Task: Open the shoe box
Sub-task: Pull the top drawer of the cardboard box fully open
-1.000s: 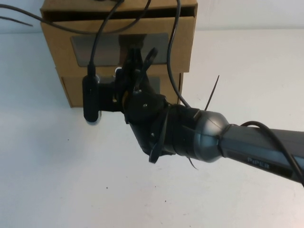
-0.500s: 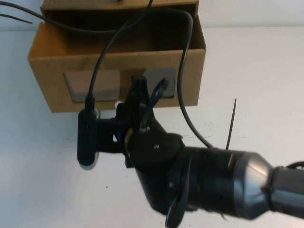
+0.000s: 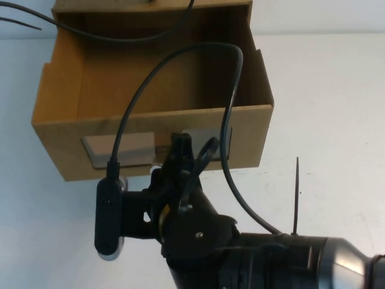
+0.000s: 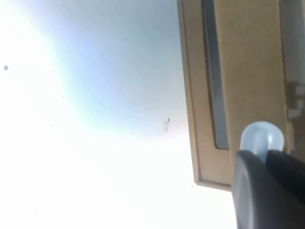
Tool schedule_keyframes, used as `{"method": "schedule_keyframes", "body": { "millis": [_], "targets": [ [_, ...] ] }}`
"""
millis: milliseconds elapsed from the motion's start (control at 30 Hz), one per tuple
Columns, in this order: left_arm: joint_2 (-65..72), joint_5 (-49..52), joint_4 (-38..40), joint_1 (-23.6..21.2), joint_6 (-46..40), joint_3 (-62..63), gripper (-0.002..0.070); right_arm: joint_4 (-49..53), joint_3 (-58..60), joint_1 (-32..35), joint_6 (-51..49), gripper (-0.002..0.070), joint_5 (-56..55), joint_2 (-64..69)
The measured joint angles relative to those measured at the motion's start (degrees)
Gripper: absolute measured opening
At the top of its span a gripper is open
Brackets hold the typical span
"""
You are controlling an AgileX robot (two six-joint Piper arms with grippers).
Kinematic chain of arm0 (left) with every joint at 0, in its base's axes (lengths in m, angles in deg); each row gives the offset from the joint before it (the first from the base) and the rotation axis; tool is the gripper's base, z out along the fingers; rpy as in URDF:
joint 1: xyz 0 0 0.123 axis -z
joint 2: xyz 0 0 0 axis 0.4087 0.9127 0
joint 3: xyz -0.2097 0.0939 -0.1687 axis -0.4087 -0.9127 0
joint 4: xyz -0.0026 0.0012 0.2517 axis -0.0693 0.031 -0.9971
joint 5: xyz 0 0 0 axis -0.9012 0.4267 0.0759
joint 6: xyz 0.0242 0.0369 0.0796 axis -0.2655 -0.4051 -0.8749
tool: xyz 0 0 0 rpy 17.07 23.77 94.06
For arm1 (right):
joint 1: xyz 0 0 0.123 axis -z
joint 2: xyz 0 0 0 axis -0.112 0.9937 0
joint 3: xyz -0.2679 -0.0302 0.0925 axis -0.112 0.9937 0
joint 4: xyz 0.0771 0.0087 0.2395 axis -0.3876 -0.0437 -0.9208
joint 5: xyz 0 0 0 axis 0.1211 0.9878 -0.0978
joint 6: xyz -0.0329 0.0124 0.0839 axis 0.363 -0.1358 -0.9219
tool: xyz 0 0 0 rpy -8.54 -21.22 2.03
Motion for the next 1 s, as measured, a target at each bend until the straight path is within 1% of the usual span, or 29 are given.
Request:
{"method": "schedule_keyframes", "body": {
  "millis": [100,167,233,400,467,533,600,633,700,733,800,833,900,1000],
  "targets": [
    [0.0,0.0,0.1,0.0,0.0,0.0,-0.0005,0.7,0.3,0.0,-2.8,0.0012,0.0,0.0],
    [0.0,0.0,0.2,0.0,0.0,0.0,-0.0005,0.4,0.3,-0.1,-4.1,0.0036,0.0,-0.4],
    [0.0,0.0,0.5,0.0,0.0,0.0,-0.0005,-0.7,0.3,-0.3,-4.7,0.0089,0.2,-1.1],
    [-0.7,-0.1,0.7,0.0,0.0,0.0,-0.0005,-4.7,0.3,-2.5,-5.3,0.0251,0.8,-4.9],
    [-1.1,0.2,0.6,0.0,0.0,0.0,-0.0005,-6.3,0.3,-4.2,-5.3,0.029,1.3,-6.9],
    [-1.8,1.4,0.3,0.0,0.0,0.2,-0.0005,-6.9,0.3,-6.0,-5.3,0.03,2.3,-8.9],
    [-2.6,2.2,0.4,0.0,0.0,0.8,-0.0005,-7.4,0.2,-7.6,-5.5,0.0284,3.1,-11.2],
    [-3.3,2.3,0.7,0.0,0.0,1.0,-0.0005,-7.8,0.0,-8.2,-5.6,0.0263,3.7,-12.3],
    [-5.3,2.6,1.0,0.0,0.0,1.2,-0.0005,-8.5,-1.1,-8.4,-6.2,0.0205,5.4,-14.0],
    [-6.4,2.7,1.2,0.0,0.0,1.3,-0.0005,-8.5,-1.9,-8.2,-6.6,0.0165,6.6,-14.9],
    [-8.6,2.7,1.2,0.0,0.0,1.5,-0.0005,-8.8,-4.1,-7.0,-6.6,0.0078,8.8,-16.0],
    [-9.8,2.7,1.2,0.0,0.0,1.5,-0.0005,-8.9,-5.4,-5.9,-6.7,0.0047,9.9,-16.4],
    [-12.2,2.8,1.2,0.0,0.0,1.5,-0.0005,-9.0,-8.0,-3.4,-6.4,0.0015,10.6,-17.1],
    [-16.3,2.9,-0.3,0.0,0.0,0.5,-0.0005,-11.2,-12.9,2.9,-4.3,-0.0003,11.0,-17.3]
  ]
}}
